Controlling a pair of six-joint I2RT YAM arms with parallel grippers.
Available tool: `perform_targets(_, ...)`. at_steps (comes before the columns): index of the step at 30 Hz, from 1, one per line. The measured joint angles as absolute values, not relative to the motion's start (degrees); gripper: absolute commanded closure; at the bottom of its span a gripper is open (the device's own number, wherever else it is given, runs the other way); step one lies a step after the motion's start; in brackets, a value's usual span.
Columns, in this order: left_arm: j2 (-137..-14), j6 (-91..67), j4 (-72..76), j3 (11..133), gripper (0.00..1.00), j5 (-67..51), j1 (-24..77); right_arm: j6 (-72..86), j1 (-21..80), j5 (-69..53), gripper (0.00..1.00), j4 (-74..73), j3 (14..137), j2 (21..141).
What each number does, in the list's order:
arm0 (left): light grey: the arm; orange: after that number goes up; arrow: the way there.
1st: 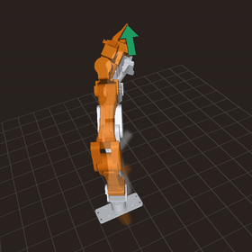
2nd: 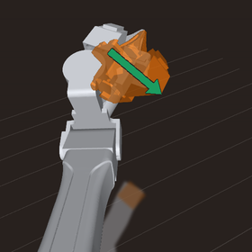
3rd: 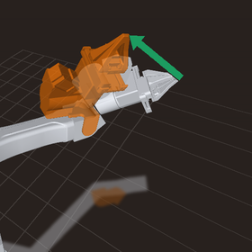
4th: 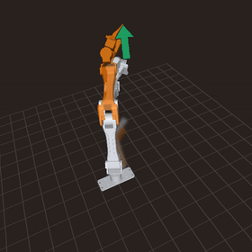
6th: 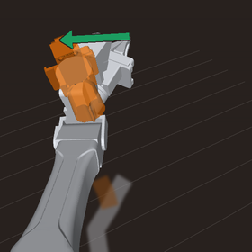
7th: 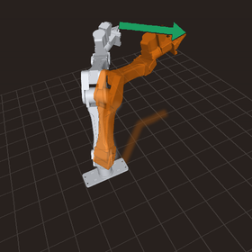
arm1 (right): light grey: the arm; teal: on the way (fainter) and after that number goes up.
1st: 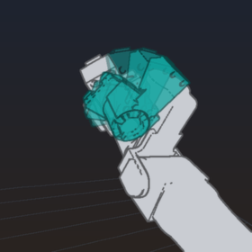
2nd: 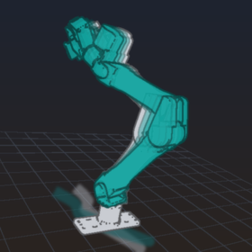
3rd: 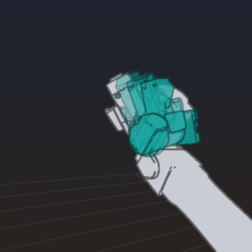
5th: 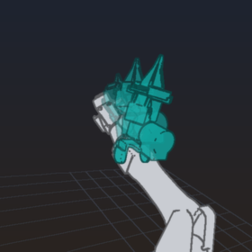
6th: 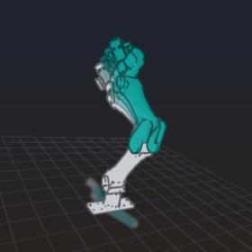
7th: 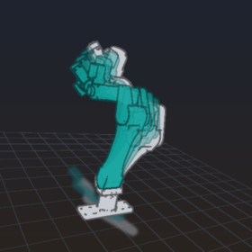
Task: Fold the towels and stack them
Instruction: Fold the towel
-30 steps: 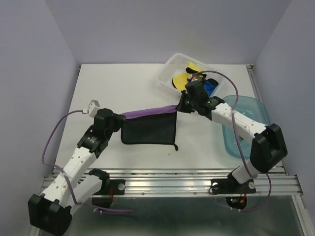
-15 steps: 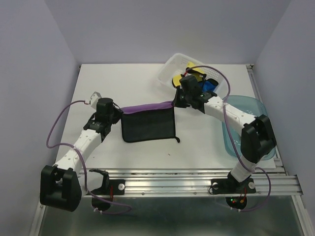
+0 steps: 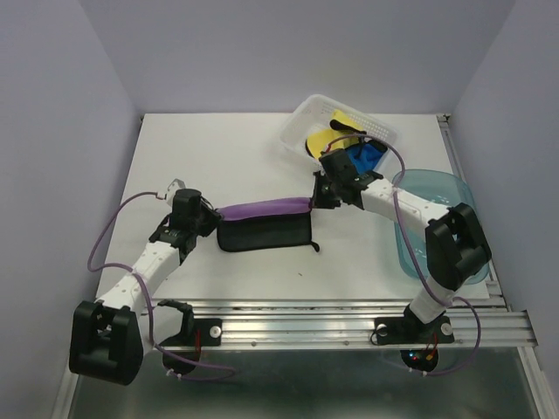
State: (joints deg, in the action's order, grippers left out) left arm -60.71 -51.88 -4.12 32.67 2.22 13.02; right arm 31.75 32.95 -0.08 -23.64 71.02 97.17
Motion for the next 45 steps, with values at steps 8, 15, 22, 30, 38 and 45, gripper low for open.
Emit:
perform_targets(8, -58.3, -51.9, -5.0, 29.4, 1.00, 1.6, 13.0, 32.8, 33.0, -4.2, 0.99, -23.0, 65.3, 95.0)
perform_targets(15, -58.3, -51.9, -5.6, 27.9, 1.00, 0.9, 13.0, 33.9, 33.1, -7.0, 0.99, -21.8, 61.9, 94.9)
perform_targets(22, -58.7, -51.9, -5.3, 25.9, 1.00, 0.9, 13.0, 34.2, 33.1, -7.3, 0.99, -21.4, 61.8, 94.9)
perform_targets(30, -63.9, -51.6, -3.9, 25.5, 1.00, 0.6, 13.0, 34.3, 33.5, -7.5, 0.99, -20.8, 61.7, 95.4)
perform_targets(38, -67.4, -51.5, -2.3, 25.5, 1.00, 0.5, 13.0, 34.6, 33.8, -7.5, 0.99, -20.3, 60.9, 97.9)
perform_targets(45, -67.4, -51.5, -2.2, 25.5, 1.00, 0.5, 13.0, 34.8, 33.8, -7.5, 0.98, -20.4, 60.7, 98.1)
